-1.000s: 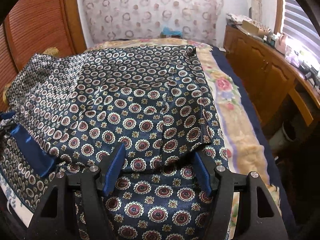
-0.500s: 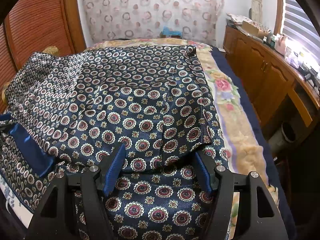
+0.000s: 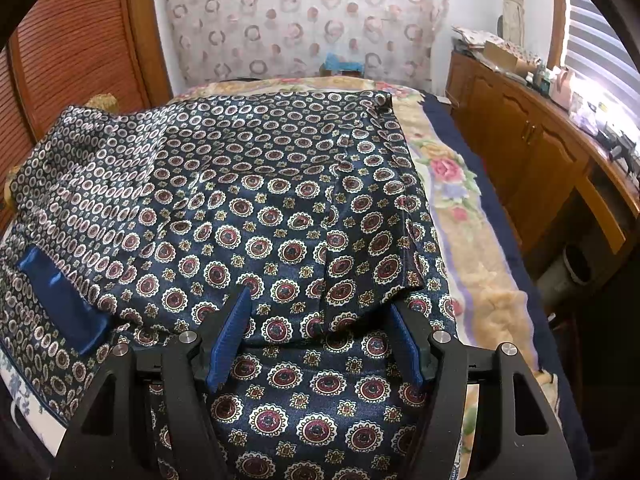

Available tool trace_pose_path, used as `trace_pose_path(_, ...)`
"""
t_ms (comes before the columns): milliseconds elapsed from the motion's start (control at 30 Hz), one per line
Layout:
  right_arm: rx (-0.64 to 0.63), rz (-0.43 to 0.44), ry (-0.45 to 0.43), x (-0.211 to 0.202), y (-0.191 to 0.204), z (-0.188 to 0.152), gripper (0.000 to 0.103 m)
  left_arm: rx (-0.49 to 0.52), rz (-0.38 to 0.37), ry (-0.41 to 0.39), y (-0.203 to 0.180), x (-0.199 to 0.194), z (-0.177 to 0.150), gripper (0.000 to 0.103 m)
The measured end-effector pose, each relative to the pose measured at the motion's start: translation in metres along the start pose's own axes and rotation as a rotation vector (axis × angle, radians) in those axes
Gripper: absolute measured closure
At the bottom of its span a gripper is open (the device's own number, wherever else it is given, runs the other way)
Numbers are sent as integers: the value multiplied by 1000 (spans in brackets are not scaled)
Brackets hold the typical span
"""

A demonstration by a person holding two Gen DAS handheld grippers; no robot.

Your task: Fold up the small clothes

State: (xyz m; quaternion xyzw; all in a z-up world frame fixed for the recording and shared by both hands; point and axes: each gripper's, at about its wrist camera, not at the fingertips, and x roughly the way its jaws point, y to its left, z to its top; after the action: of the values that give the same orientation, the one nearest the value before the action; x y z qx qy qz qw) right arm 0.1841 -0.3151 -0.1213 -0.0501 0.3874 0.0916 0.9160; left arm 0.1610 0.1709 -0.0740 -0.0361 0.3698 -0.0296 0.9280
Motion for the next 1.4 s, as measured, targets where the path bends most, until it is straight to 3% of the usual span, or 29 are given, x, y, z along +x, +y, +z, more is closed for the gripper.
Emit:
trace_pose_path(100, 1, 0, 0, 0, 0, 0, 36, 26, 39, 7, -3, 10, 4, 71)
trace_pose_path(233, 6, 6, -2, 0, -1, -1, 36, 47, 74, -4, -7, 12, 9, 71)
trace_pose_path(500, 8, 8, -3, -1, -1, -1, 36, 87, 92, -98, -18, -6, 25, 71)
trace_pose_path(733, 4, 3, -1, -1, -2, -1, 36, 130, 140, -4, -19, 23, 32, 71)
trace_pose_path(800, 8, 7, -3, -1, -2, -1, 36, 153, 142, 19, -20, 30, 31, 88)
trace_pose_path(933, 20, 12, -7, -2, -4, -1, 36, 168, 150, 15, -21, 30, 29, 101)
trace_pose_path(1067, 35, -10, -9, -3, -6, 1, 50, 185, 125, -2, -28, 21, 29, 103)
trace_pose_path(1167, 29, -25, -5, -1, -8, 6, 70, 189, 93, -16, -34, 14, 32, 103)
trace_pose_path(1233, 31, -14, -1, 2, -11, 11, 94, 187, 71, -23, -38, 9, 35, 103)
trace_pose_path(1267, 21, -4, 7, 3, -11, 13, 98, 183, 60, -29, -40, 6, 36, 103)
trace_pose_path(1400, -22, 7, -26, -8, -7, 17, 103, 165, -7, -65, -48, -18, 40, 103)
